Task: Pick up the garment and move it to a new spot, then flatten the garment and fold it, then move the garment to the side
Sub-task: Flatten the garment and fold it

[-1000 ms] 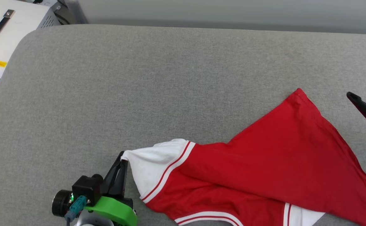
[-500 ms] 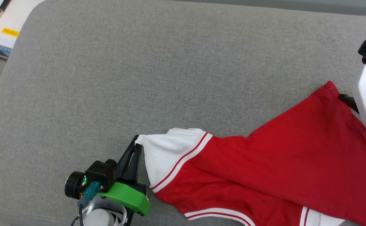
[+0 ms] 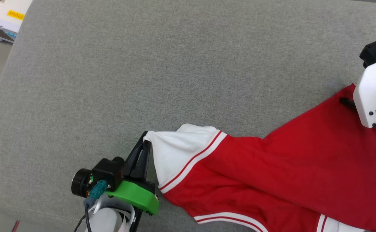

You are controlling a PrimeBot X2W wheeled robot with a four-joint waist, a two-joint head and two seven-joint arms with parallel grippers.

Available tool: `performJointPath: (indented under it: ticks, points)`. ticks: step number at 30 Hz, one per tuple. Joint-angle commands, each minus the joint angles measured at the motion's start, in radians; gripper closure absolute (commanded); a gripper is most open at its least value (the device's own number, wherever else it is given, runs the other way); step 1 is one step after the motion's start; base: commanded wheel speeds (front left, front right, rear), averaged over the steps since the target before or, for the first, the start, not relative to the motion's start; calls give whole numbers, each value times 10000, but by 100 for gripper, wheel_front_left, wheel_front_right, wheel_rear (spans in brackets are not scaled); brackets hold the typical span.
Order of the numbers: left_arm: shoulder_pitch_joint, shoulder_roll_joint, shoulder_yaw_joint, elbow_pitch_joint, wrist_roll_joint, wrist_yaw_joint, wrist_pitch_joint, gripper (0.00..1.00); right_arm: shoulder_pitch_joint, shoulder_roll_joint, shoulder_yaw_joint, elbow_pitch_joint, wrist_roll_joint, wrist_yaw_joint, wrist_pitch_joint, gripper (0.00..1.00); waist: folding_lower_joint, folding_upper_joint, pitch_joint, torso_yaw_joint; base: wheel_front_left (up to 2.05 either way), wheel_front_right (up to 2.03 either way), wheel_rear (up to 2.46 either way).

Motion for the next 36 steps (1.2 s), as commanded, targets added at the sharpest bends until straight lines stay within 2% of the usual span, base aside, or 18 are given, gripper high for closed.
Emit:
performJointPath:
  ticks: [1,8,20,29,36]
  points:
    - [-119,-64,59,19,65,-41,-58,100,530,300,531,302,237,-6,-90,100,0,0,-129,-113,0,0,0]
    - [54,-6,199,72,93,-54,-58,100,-129,179,485,-248,1053,-6,-2160,100,0,0,-733,-430,0,0,0]
    - [-195,603,527,-362,253,-111,-58,100,-173,-735,546,-1706,1640,-6,-4765,100,0,0,-1950,-1112,0,0,0]
    - [-2086,1467,792,-1258,272,-251,327,100,53,-1082,-353,-2749,1552,-6,-6315,100,0,0,-2422,-1747,0,0,0]
    - [-4218,2115,631,-1670,-1,-386,949,100,-73,-1024,-1458,-3383,1157,-6,-6680,100,0,0,-2618,-2096,0,0,0]
